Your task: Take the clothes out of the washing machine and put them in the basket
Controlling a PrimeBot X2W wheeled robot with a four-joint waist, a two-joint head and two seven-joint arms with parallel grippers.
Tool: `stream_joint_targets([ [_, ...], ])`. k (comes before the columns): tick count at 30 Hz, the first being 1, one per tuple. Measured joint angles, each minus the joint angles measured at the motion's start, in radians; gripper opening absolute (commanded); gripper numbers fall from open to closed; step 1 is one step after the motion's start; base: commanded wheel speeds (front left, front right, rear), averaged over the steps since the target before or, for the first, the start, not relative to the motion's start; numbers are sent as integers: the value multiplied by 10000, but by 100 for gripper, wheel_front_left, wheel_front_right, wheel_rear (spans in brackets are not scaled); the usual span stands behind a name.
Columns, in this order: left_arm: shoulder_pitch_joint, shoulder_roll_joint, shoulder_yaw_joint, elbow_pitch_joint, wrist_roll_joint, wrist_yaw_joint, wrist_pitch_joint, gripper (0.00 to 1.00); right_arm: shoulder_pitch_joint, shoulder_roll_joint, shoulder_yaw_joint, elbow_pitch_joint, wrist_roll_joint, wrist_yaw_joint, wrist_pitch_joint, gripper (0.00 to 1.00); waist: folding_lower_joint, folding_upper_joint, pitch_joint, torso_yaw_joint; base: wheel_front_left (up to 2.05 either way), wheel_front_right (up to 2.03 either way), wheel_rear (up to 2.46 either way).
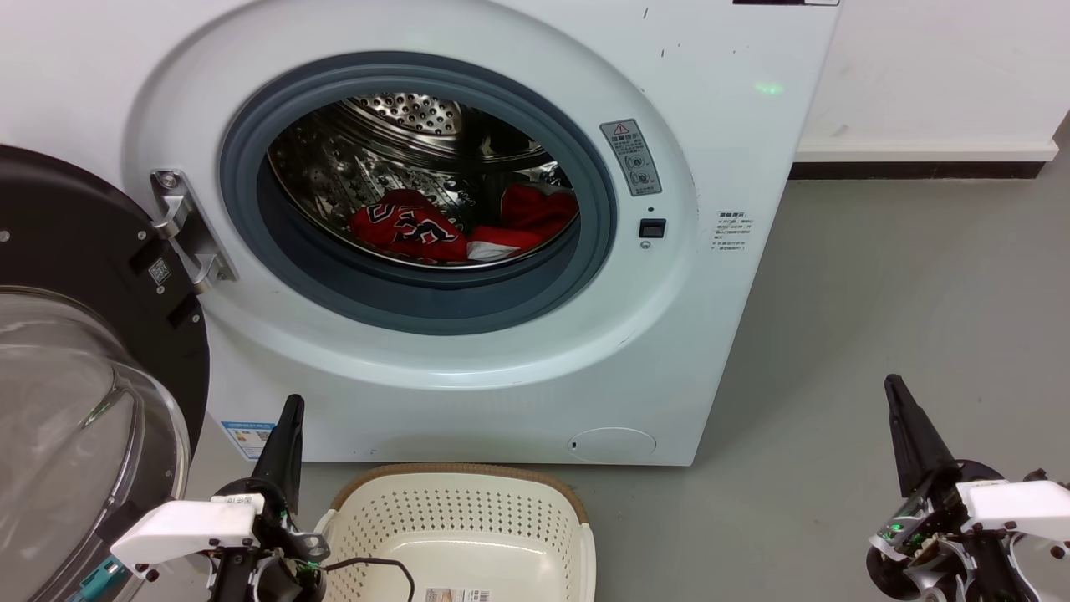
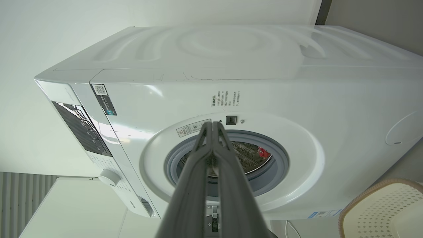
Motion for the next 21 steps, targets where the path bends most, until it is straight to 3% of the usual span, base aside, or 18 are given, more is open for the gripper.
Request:
stream_joint_targets([
  [21, 0, 0, 0, 0, 0, -2, 0, 0, 0, 0, 2, 0, 0, 0, 0, 0, 0, 0, 0, 0, 0, 0, 0],
])
